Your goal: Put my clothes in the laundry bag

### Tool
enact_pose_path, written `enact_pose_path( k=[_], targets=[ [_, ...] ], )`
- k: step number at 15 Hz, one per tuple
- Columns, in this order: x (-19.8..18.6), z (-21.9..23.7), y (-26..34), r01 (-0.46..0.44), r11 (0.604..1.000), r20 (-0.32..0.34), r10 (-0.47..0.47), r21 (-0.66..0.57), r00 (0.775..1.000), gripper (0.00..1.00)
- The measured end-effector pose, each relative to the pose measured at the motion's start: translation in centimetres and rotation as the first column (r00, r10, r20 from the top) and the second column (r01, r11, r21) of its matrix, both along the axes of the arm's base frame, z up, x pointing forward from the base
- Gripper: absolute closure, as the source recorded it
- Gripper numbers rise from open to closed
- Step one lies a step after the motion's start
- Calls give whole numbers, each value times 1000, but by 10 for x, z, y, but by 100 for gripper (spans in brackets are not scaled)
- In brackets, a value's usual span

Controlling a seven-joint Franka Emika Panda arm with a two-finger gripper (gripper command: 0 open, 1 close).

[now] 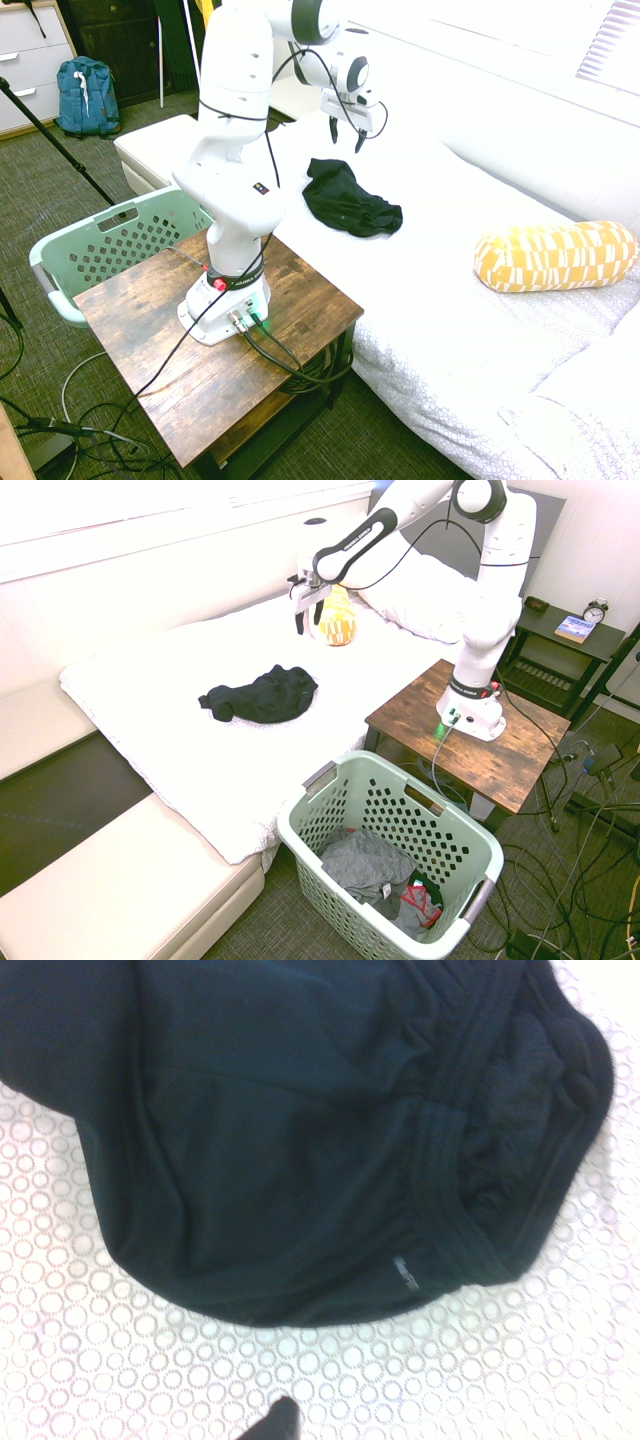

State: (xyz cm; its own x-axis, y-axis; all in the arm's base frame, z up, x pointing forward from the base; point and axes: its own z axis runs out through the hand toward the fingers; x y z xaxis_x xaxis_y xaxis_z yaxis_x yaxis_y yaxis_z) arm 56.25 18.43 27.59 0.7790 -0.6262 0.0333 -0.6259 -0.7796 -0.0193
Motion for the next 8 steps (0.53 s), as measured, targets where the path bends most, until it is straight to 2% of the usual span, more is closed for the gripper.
enact_pose_path(
  k=[4,8],
  targets=[
    [47,-98,35,-28,999,-48,29,20,998,0],
    [80,-208,26,-44,999,-103,45,15,994,0]
  ],
)
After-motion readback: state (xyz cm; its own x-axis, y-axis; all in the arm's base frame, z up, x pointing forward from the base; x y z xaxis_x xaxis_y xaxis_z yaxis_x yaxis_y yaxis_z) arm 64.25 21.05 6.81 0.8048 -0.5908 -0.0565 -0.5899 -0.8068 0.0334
